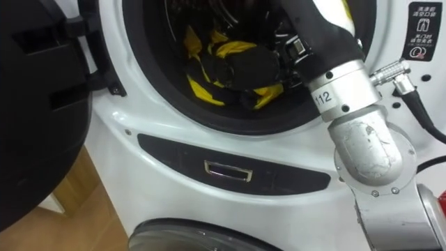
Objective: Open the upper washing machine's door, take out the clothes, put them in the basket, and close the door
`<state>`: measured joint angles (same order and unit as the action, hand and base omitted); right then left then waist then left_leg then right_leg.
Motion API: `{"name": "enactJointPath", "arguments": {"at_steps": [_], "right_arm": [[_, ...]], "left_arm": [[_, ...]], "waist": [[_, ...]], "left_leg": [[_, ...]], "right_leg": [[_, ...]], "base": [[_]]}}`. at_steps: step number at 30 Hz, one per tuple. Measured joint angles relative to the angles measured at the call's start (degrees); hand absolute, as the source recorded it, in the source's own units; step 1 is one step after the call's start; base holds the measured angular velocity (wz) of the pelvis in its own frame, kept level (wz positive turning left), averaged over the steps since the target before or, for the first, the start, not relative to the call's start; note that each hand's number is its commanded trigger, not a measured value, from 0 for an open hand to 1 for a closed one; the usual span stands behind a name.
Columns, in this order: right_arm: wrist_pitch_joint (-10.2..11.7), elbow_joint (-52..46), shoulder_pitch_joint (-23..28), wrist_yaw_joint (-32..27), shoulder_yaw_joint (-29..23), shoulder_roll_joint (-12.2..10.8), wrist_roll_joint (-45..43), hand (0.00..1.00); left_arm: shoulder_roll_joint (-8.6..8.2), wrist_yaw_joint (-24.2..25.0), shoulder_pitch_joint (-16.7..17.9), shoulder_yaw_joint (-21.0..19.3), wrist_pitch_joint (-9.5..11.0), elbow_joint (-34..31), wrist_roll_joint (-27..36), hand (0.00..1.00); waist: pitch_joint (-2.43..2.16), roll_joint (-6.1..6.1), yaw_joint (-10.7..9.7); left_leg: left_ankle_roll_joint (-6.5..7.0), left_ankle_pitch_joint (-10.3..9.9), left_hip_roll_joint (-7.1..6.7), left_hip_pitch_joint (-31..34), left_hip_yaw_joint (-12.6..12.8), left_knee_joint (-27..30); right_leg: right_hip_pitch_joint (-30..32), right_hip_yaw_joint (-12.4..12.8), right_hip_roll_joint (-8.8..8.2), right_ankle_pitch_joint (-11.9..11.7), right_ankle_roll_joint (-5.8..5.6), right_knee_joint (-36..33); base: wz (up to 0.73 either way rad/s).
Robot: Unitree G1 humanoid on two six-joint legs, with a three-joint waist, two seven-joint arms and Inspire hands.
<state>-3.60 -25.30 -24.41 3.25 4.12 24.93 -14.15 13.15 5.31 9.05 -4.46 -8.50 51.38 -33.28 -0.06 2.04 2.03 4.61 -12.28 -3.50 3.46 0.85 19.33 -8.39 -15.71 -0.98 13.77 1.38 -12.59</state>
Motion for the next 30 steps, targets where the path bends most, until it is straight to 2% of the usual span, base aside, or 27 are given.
{"name": "enactJointPath", "arguments": {"at_steps": [4, 8, 12, 16, 19, 25, 30], "right_arm": [[-0.21, 1.08, 0.2, 0.02, 0.06, 0.26, -2.98, 0.0], [-0.4, 2.89, 0.2, 0.38, 0.41, 1.15, -7.28, 0.0], [-2.8, 8.4, 0.11, 1.87, 1.61, 1.42, -8.89, 0.0], [-6.89, 17.95, -2.0, 4.6, 3.96, 1.89, -13.81, 0.0], [-7.56, 23.33, -4.76, 6.29, 3.65, 1.89, -13.5, 0.0], [-9.27, 29.75, -8.21, 8.65, 3.6, 1.89, -12.89, 0.0], [-10.92, 35.51, -11.71, 10.8, 3.46, 1.95, -9.26, 0.0]], "left_arm": [[-0.02, 0.02, -0.72, 0.0, -0.54, 0.13, 0.66, 0.0], [-0.33, 0.1, -2.62, 0.2, -2.3, -0.39, 3.13, 0.0], [-0.3, 0.28, -4.44, 0.21, -3.61, -0.34, 4.47, 0.0], [-0.3, 0.31, -6.53, 0.38, -5.59, -0.37, 4.45, 0.0], [-0.4, 0.48, -6.8, 0.21, -7.87, -0.49, 4.41, 0.0], [-0.59, 1.53, -6.97, 0.27, -9.55, -0.84, 4.45, 0.0], [0.53, 2.89, -6.92, 0.25, -11.05, -2.93, 4.46, 0.0]], "waist": [[0.09, 0.16, 0.39], [0.3, 0.58, 1.67], [0.35, 1.34, 2.5], [0.41, 3.06, 4.0], [-0.02, 3.82, 4.76], [0.04, 3.92, 5.66], [0.27, 4.59, 6.01]], "left_leg": [[0.17, -0.11, 0.03, -0.18, 0.31, 0.01], [0.23, -0.16, 0.15, -0.14, 1.04, 0.06], [0.25, -0.14, 0.04, -0.46, 0.99, 0.06], [0.35, -0.21, 0.02, -0.44, 0.83, 0.41], [0.42, -0.19, -0.11, -0.26, 0.48, 0.77], [0.29, -0.09, -0.18, -0.19, -0.15, 1.64], [0.45, 0.5, -1.2, 0.98, -3.14, 2.58]], "right_leg": [[-0.11, 0.33, -0.21, 0.0, -0.01, -0.03], [0.28, 1.65, -0.12, 0.0, -0.01, -0.08], [-0.12, 1.64, 0.09, 0.0, -0.01, -0.08], [0.24, 1.49, 0.13, -0.01, 0.01, -0.21], [0.21, 1.4, 0.17, -0.1, 0.01, -0.16], [0.06, 1.4, 0.29, -0.3, 0.12, -0.29], [0.89, 1.34, 0.32, 0.28, 0.19, -0.56]], "base": [[-0.04], [-0.13], [-0.01], [0.01], [0.05], [0.02], [0.04]]}}
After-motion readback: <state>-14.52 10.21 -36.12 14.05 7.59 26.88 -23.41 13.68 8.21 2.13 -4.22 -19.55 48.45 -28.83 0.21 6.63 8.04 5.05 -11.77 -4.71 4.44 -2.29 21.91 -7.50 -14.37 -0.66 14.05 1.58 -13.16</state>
